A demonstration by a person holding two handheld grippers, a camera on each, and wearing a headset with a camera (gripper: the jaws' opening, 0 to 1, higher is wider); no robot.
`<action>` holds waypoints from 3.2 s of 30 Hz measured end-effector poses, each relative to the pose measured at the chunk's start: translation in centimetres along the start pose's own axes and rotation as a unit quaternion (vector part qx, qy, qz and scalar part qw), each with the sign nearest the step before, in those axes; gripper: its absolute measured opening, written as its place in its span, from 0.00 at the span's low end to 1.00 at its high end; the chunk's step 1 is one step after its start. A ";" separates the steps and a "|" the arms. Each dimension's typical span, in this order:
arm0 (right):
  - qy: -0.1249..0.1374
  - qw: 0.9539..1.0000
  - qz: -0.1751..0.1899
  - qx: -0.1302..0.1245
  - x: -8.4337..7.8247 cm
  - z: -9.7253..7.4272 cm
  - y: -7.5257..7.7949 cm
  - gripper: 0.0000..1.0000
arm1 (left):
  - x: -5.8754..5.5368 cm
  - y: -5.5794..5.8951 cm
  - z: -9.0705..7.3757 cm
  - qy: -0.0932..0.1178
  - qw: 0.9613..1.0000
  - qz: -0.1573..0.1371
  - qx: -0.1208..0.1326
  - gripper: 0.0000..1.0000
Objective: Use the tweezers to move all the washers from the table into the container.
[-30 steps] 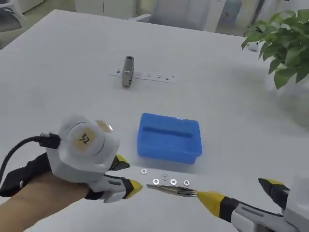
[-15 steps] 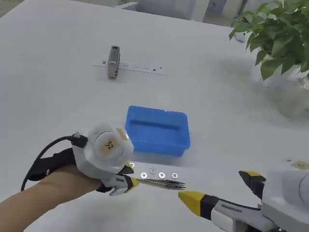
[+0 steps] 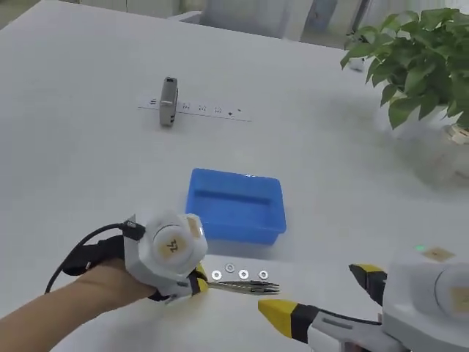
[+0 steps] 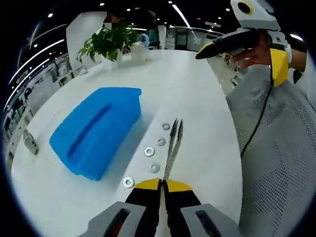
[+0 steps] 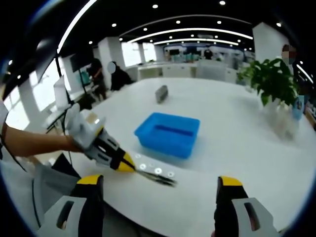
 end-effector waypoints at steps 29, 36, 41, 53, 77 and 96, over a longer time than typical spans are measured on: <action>-0.100 0.961 -0.199 0.164 -1.0 5.6 -4.0 0.27 | 6.9 4.2 -7.9 0.020 0.992 0.117 0.036 0.00; -0.111 0.939 -0.261 0.194 0.4 7.4 -4.8 0.13 | 7.5 3.8 -8.4 0.009 0.989 0.146 0.027 0.00; -0.137 0.922 -0.298 0.205 -0.1 8.6 -5.5 0.10 | 7.6 3.4 -8.8 0.005 0.988 0.154 0.019 0.00; -0.123 0.921 -0.313 0.199 0.4 9.2 -6.4 0.02 | 6.3 2.8 -9.9 0.032 0.995 0.059 0.076 0.06; -0.146 0.936 -0.255 0.195 3.1 9.0 -5.4 0.01 | 1.2 5.5 -9.5 0.041 0.964 -0.127 0.230 0.28; -0.096 0.939 -0.217 0.251 5.2 6.3 -8.0 0.01 | 3.0 3.9 -6.3 0.072 0.980 -0.073 0.173 0.01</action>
Point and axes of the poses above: the centre of the closed fingertips' face, and the gripper's own axes: z roughly forward along the fingers, y roughly to its right, x roughly out of its top, the point moved 10 cm from there along -z, roughly backward along the fingers, and after that the axes turned 12 degrees about z, right-handed, at the moved point
